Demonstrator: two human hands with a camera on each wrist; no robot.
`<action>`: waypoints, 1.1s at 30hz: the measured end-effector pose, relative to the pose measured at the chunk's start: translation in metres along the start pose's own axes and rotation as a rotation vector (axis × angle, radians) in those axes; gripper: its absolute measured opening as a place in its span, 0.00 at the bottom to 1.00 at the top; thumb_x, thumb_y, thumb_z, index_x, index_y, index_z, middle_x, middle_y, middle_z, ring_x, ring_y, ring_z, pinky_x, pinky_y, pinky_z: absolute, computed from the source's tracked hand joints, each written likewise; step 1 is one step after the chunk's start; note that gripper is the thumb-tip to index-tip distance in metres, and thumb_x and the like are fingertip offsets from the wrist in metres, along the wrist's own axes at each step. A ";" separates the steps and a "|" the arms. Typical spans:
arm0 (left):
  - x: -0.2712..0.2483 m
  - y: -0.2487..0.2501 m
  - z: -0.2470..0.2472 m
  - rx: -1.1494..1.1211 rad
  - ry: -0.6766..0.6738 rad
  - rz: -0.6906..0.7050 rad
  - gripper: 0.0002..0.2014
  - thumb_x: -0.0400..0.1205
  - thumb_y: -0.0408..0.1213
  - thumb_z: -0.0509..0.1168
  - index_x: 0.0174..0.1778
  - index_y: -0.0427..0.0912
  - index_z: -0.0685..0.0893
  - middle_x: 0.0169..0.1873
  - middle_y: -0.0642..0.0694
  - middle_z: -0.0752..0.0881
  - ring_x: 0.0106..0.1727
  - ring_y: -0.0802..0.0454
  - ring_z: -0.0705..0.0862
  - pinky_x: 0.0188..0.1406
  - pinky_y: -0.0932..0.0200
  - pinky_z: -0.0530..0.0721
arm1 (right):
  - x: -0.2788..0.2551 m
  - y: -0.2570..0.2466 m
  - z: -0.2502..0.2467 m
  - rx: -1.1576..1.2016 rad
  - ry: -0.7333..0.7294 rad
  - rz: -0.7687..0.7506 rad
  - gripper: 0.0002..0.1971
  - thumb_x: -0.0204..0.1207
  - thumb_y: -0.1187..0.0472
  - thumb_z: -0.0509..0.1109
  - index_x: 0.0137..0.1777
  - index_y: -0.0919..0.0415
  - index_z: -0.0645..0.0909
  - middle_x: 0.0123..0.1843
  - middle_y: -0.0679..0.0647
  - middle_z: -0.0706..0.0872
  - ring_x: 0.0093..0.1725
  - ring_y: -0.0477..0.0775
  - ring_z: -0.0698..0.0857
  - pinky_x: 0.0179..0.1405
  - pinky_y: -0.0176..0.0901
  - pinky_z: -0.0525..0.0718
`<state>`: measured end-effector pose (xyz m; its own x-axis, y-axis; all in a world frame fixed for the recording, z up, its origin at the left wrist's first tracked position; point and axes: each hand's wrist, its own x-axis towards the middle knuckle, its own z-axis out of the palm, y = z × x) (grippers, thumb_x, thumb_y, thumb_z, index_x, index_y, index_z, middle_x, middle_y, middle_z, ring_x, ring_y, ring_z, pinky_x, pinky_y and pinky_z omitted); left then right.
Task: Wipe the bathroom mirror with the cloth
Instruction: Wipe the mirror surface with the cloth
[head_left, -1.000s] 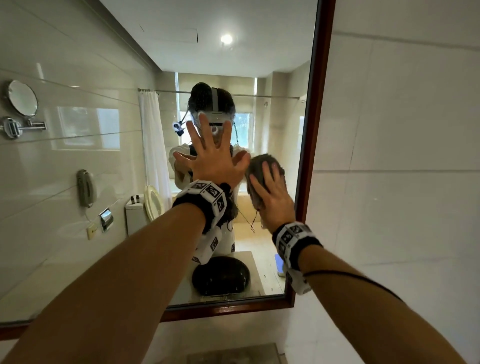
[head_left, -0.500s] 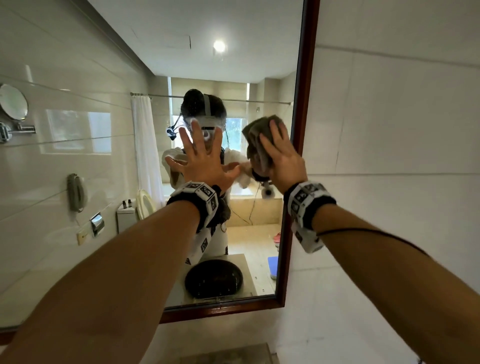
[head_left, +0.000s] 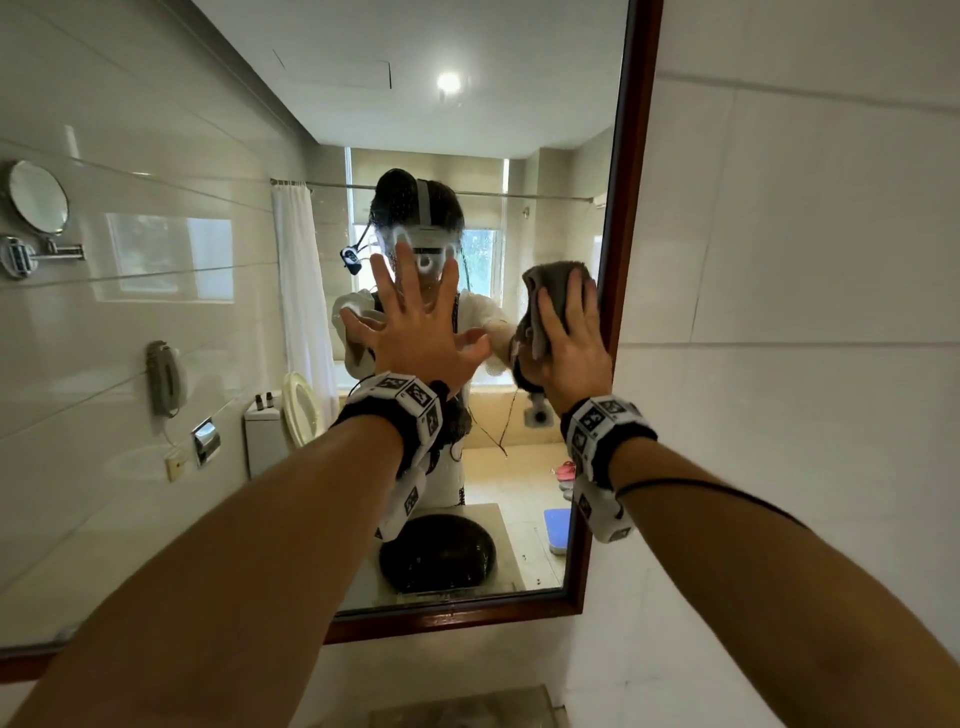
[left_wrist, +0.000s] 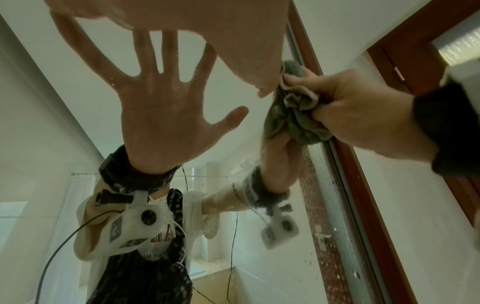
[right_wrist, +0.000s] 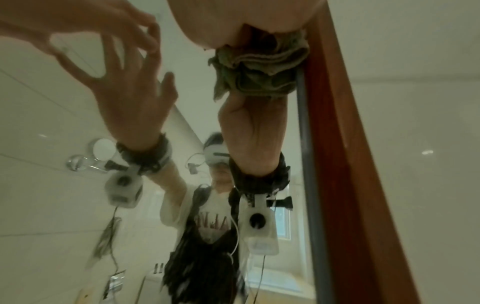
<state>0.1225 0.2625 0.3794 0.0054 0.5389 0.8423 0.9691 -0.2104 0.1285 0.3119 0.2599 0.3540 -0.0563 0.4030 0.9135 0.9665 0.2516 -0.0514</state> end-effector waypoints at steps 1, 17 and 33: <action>-0.003 -0.002 0.001 0.009 0.001 0.011 0.48 0.70 0.78 0.45 0.84 0.60 0.41 0.84 0.38 0.38 0.83 0.32 0.37 0.65 0.11 0.49 | -0.013 -0.002 0.005 0.029 0.008 0.021 0.34 0.76 0.59 0.69 0.83 0.54 0.64 0.86 0.62 0.53 0.85 0.66 0.51 0.67 0.64 0.81; -0.028 -0.041 -0.024 0.081 -0.111 0.038 0.54 0.69 0.70 0.65 0.85 0.55 0.44 0.84 0.36 0.39 0.84 0.33 0.41 0.70 0.17 0.55 | -0.023 -0.036 -0.008 0.175 -0.015 -0.085 0.32 0.73 0.76 0.68 0.79 0.62 0.70 0.85 0.61 0.58 0.83 0.69 0.55 0.58 0.61 0.86; -0.028 -0.081 -0.031 0.073 -0.243 0.123 0.48 0.74 0.49 0.65 0.85 0.48 0.42 0.84 0.42 0.36 0.84 0.39 0.36 0.71 0.18 0.56 | 0.008 -0.103 0.047 0.120 0.049 -0.284 0.35 0.73 0.65 0.73 0.80 0.59 0.67 0.83 0.67 0.61 0.83 0.73 0.55 0.82 0.65 0.50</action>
<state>0.0365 0.2390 0.3614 0.1745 0.6943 0.6982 0.9727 -0.2316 -0.0128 0.1999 0.2784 0.3478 -0.3046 0.2597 0.9164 0.8773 0.4510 0.1638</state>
